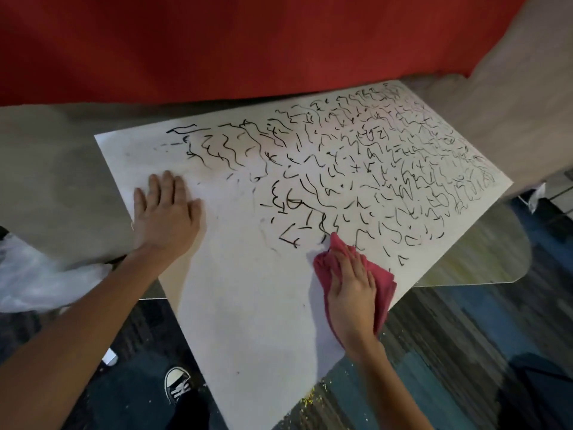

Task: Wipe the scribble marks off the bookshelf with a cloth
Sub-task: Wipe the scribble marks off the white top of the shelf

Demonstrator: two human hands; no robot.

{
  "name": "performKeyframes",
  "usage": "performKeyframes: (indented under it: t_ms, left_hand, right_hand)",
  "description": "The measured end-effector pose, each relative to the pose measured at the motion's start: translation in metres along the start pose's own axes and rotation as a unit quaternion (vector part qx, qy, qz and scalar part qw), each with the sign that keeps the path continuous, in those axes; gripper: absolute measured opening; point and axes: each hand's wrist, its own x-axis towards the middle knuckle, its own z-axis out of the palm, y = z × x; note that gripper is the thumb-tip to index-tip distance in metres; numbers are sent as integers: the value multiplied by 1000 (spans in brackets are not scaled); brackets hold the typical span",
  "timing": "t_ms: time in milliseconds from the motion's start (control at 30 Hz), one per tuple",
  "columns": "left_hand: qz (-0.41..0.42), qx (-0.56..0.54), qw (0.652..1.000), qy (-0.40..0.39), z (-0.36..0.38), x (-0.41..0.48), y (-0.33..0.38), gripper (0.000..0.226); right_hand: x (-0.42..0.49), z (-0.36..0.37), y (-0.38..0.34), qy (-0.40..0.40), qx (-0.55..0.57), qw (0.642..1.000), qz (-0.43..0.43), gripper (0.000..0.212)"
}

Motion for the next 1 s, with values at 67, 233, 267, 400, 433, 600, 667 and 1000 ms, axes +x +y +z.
performKeyframes:
  t_ms: [67,233,267,400,433,600,667,1000]
  left_hand:
    - [8,-1,1000,5,0,-1,-1,60]
    - [28,-17,999,11,-1,-3,-2,57]
    - [38,-21,999,15,-1,-3,-2,56]
    - [72,-19,997,14,-2,-7,-2,53]
    - [79,-20,997,15,-2,-8,-2,55]
    - [86,-18,996,-4,-6,-12,1,53]
    - [88,-33,996,11,-6,-14,3,51]
    - [22,-155,982,105,-19,1,-12,47]
  right_hand:
    - [5,-7,-8,37,89,995,23,62]
    - [-31,34,-102,-108,-1,981,-163,67]
    - [-32,38,-105,-133,-39,976,-169,70]
    - [-1,26,-57,-105,-98,987,-76,77]
    - [6,19,-38,-91,-113,989,-39,71]
    - [14,-19,58,-2,-90,992,84,58]
    - [20,-31,67,47,-2,993,110,51]
    - [-1,47,-100,-134,-73,931,-331,48]
